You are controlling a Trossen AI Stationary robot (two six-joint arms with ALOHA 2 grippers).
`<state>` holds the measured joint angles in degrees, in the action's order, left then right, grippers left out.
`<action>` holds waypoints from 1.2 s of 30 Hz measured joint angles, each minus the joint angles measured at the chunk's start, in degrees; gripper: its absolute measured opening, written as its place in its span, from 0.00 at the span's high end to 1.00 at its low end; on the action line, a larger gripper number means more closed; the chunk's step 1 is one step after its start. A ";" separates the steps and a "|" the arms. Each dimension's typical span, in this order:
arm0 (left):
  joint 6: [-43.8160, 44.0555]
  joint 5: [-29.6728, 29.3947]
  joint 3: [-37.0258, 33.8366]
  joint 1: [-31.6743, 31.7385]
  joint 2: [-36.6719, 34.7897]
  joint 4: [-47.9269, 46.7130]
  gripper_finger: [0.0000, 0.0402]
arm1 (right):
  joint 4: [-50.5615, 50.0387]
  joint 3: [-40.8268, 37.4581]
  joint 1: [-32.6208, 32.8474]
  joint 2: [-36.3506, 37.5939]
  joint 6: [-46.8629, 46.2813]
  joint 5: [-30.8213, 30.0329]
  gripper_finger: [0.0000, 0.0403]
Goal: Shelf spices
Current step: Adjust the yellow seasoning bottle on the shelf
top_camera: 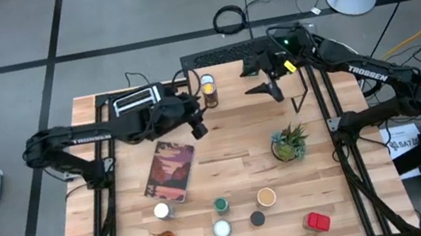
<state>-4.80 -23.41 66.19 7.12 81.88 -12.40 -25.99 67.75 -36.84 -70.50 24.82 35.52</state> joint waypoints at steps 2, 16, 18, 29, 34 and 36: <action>0.03 0.92 0.00 0.98 1.37 0.20 0.52 | -0.58 0.00 0.60 0.00 -0.10 -0.02 0.35; -1.83 2.74 0.00 5.62 8.33 8.59 0.52 | -4.65 0.00 5.79 0.00 0.39 -4.21 0.35; -2.01 3.03 0.33 6.29 9.22 9.24 0.52 | -4.75 0.00 6.13 0.00 0.37 -4.26 0.35; -4.37 3.82 0.63 8.74 12.34 15.29 0.52 | -8.37 0.00 6.29 0.00 -0.06 -6.77 0.35; -6.12 3.79 0.63 9.84 13.88 18.16 0.52 | -9.40 0.00 7.70 -0.18 -0.60 -6.92 0.35; -6.33 3.84 0.63 10.36 14.59 19.51 0.52 | -9.43 0.00 8.55 -0.63 -0.74 -6.94 0.35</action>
<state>-11.13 -19.57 66.83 17.48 96.47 7.11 -35.42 67.75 -28.30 -71.13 24.08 28.58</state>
